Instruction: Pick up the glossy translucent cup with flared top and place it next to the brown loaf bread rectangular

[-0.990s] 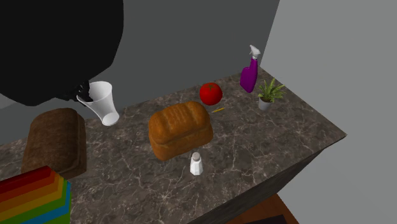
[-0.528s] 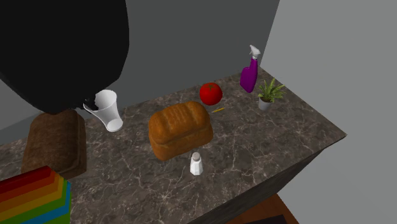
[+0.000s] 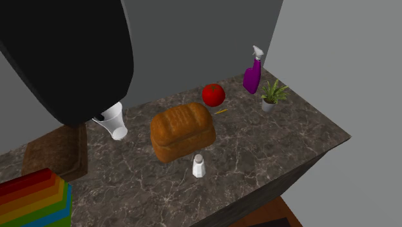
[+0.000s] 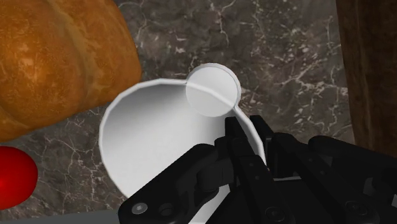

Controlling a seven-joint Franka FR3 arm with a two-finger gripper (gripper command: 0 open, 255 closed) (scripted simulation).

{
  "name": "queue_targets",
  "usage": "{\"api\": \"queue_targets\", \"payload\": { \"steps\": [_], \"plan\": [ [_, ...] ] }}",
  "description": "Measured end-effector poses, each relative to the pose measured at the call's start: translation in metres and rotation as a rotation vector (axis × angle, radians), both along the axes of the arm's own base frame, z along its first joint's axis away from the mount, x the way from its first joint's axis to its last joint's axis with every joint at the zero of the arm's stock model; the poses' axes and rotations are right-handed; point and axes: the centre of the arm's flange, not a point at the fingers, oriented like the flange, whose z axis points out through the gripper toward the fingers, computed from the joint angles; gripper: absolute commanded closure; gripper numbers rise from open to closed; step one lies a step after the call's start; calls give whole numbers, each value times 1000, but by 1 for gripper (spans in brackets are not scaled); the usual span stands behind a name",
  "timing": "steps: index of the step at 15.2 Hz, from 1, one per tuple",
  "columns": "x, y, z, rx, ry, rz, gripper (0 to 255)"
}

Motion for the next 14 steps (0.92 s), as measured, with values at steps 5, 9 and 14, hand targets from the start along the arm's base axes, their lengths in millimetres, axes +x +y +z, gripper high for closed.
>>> {"api": "queue_targets", "payload": {
  "steps": [5,9,14],
  "plan": [
    [0,0,-27,0,0,0,255],
    [1,0,-48,0,0,0,255],
    [0,-1,-58,0,0,0,255]
  ]
}}
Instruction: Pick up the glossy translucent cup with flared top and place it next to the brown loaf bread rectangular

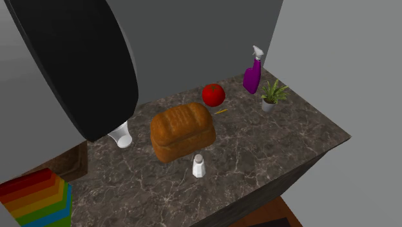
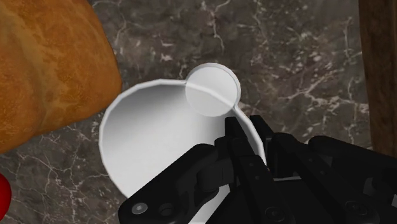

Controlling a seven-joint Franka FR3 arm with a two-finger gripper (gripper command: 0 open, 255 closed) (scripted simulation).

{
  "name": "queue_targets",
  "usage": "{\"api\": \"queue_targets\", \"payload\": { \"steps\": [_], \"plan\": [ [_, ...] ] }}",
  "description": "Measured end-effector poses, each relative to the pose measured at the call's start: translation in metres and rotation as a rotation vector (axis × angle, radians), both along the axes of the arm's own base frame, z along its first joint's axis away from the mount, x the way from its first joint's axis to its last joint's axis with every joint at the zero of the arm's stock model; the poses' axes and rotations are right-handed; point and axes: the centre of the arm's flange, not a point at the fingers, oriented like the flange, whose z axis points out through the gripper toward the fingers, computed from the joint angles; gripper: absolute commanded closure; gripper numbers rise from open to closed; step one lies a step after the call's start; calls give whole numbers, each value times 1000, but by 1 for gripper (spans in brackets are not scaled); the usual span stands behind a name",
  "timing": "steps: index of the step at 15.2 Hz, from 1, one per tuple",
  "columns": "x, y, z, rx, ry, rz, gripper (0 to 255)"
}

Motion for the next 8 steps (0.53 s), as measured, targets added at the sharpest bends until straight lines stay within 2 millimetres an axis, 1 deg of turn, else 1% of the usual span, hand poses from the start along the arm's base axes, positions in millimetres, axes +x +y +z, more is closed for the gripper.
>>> {"api": "queue_targets", "payload": {
  "steps": [2,3,8],
  "plan": [
    [0,0,0,0,0,0,255],
    [0,0,0,0,0,0,0],
    [0,0,0,0,0,0,0]
  ]
}}
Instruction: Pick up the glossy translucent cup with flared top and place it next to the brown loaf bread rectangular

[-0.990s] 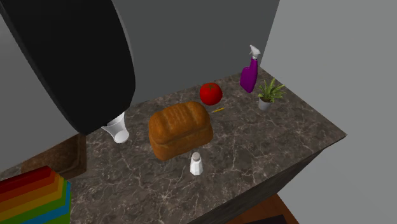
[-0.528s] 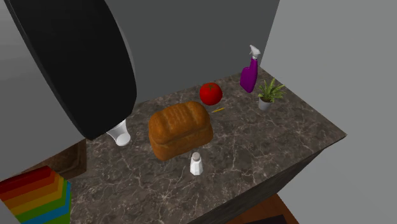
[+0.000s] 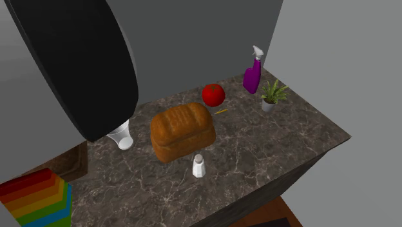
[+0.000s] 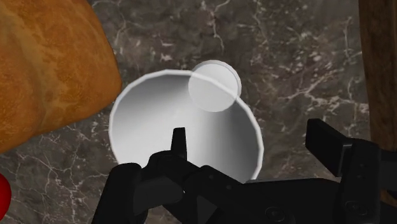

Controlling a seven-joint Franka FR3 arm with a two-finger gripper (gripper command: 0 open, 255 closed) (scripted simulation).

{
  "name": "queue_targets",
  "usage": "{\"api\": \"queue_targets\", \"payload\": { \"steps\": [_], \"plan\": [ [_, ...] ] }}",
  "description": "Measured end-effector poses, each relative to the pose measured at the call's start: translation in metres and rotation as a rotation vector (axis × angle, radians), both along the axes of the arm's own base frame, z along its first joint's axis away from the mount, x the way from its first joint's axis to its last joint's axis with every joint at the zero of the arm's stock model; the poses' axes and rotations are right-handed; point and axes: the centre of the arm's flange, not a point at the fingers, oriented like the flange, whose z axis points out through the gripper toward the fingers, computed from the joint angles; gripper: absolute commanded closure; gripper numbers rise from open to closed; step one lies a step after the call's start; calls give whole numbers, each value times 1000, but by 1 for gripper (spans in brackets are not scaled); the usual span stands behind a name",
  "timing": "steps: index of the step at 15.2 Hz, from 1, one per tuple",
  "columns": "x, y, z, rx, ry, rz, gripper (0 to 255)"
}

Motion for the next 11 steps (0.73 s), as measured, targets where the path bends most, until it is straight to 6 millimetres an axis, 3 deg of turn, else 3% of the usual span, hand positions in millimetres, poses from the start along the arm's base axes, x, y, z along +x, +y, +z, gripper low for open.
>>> {"api": "queue_targets", "payload": {
  "steps": [2,6,11],
  "plan": [
    [-1,1,7,0,0,0,0],
    [-3,13,42,1,-1,1,0],
    [-2,13,48,0,0,0,0]
  ]
}}
